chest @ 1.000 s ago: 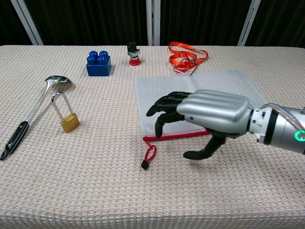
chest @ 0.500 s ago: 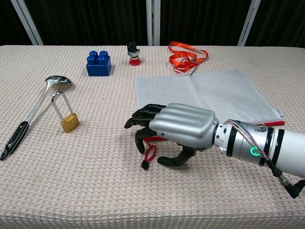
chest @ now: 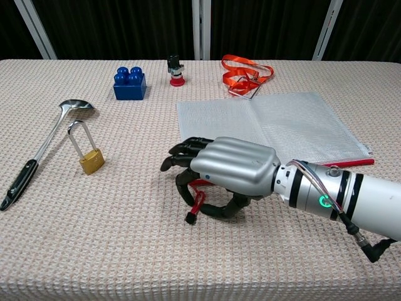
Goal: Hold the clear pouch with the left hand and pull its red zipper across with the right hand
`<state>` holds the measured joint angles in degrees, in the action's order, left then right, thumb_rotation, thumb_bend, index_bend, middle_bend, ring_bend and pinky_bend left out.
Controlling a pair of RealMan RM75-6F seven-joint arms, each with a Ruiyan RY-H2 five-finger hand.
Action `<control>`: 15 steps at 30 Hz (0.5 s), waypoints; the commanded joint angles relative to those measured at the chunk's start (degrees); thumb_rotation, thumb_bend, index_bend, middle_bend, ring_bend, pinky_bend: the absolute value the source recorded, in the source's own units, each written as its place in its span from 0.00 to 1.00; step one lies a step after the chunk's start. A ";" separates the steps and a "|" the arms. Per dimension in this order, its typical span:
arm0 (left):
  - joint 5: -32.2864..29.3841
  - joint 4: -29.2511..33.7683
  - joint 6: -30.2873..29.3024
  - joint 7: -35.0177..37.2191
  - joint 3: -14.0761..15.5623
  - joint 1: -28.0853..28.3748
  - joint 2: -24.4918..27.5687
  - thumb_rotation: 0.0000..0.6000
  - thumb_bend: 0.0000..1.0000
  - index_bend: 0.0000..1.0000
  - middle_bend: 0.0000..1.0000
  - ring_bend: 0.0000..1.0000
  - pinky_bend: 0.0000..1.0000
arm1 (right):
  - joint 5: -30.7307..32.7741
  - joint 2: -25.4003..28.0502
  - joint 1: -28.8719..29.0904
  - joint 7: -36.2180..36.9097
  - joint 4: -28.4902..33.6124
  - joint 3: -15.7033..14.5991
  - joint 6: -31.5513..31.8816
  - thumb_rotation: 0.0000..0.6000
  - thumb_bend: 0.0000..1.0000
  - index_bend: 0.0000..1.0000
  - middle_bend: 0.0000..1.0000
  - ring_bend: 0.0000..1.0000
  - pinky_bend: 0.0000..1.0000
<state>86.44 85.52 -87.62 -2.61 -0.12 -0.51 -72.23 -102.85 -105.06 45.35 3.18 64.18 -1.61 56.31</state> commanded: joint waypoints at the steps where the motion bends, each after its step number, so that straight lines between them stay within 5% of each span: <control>1: 0.07 -0.17 -0.03 0.17 0.00 0.02 -0.09 1.00 0.09 0.22 0.16 0.13 0.14 | 0.14 -0.44 0.29 0.22 -0.50 -0.16 0.18 1.00 0.35 0.55 0.14 0.00 0.00; 15: 0.36 -0.40 0.09 1.18 0.11 0.16 0.08 1.00 0.09 0.22 0.16 0.13 0.14 | -0.48 -2.45 0.89 2.27 -3.32 -0.64 4.86 1.00 0.45 0.75 0.24 0.00 0.00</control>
<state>86.72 85.10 -87.61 -1.52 -0.02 -0.42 -72.20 -103.01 -107.52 46.22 4.91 61.00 -2.24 60.32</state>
